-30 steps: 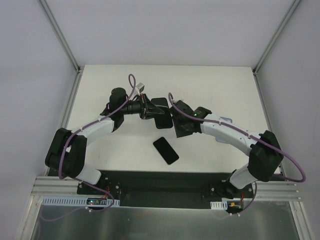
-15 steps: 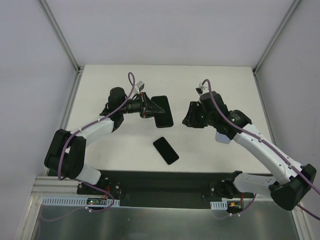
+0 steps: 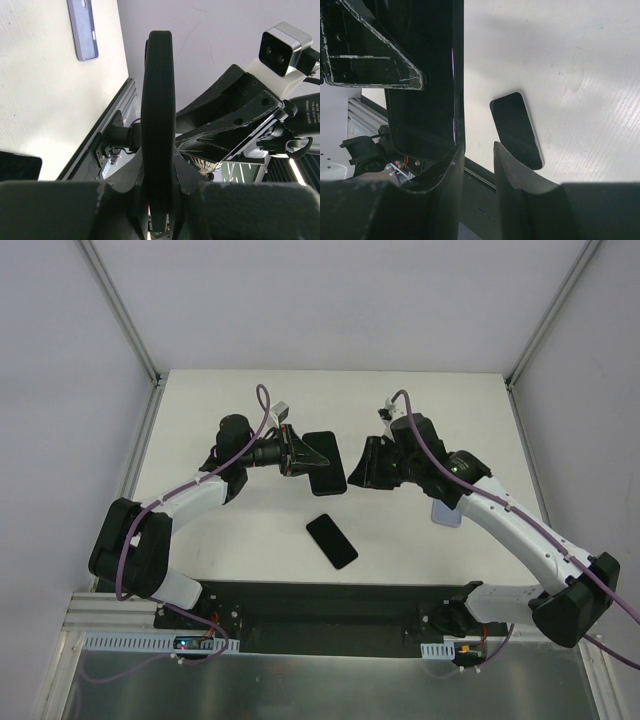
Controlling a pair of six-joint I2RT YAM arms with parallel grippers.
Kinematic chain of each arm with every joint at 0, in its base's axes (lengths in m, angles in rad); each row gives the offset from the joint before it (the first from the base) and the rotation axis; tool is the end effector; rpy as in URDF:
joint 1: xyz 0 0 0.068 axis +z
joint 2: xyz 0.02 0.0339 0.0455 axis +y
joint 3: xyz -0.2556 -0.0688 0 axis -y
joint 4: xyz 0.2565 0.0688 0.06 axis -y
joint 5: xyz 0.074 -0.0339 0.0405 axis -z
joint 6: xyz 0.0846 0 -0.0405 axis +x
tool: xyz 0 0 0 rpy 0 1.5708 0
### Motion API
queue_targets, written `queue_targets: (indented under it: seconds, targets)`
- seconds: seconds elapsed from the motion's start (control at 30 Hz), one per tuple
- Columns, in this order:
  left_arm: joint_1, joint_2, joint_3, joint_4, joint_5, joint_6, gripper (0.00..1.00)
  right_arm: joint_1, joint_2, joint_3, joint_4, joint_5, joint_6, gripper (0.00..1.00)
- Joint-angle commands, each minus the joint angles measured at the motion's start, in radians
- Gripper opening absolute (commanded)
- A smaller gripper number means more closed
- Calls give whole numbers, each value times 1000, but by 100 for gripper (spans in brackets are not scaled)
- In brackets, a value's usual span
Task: Take the phone out of the phone case
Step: Remove the phone case from the phone.
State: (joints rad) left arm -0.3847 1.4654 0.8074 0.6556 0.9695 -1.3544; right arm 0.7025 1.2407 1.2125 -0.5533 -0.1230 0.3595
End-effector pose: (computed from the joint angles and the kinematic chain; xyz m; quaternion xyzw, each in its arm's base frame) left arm 0.3025 -0.1977 0.2580 -0.0008 0.7076 -0.6903 0.1511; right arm 0.2431 0.2194 0.3213 -0.1787 0.8606 0.2866 0.3812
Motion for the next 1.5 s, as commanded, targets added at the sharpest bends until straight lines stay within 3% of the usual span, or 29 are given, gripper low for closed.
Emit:
queue_targets:
  seconds: [0.0,0.43,0.7,0.9,1.23,1.43,1.47]
  targets:
    - [1,-45,46,116,40,-28,0,-1,3,-2,47,-46,16,32]
    - [1,-36,41,170,43,-69,0,-1,49,-33,55,-40,16,32]
    - [1,-16,26,294,44,-153,0,-1,77,-77,85,-46,27,31]
    - [1,-5,16,328,38,-176,0,-1,75,-103,156,-125,58,31]
    - [1,-4,-14,400,18,-213,0,-23,86,-277,614,-417,288,32]
    - [1,42,-68,558,-3,-287,0,-54,80,-337,811,-495,412,32]
    - [0,50,-77,649,-14,-316,0,-57,82,-337,829,-503,423,33]
